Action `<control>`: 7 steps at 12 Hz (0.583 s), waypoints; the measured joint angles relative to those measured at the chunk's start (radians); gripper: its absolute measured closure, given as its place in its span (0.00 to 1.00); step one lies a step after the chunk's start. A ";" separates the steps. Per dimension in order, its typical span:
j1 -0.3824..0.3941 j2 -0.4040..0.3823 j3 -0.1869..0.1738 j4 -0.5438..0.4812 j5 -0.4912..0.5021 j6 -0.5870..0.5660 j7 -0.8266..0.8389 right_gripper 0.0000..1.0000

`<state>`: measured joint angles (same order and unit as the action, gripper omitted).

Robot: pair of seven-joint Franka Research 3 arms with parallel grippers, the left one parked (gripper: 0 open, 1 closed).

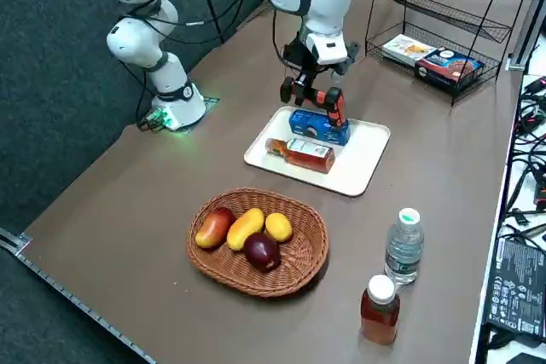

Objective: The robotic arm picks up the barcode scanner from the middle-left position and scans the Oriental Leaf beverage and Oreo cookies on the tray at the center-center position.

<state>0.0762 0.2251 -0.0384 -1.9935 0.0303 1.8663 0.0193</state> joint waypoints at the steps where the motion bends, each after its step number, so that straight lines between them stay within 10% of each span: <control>1: 0.000 0.000 0.000 -0.002 0.000 0.000 0.000 0.58; 7: 0.000 0.000 0.000 -0.004 0.000 -0.004 0.000 0.58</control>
<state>0.0762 0.2251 -0.0384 -1.9971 0.0303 1.8625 0.0193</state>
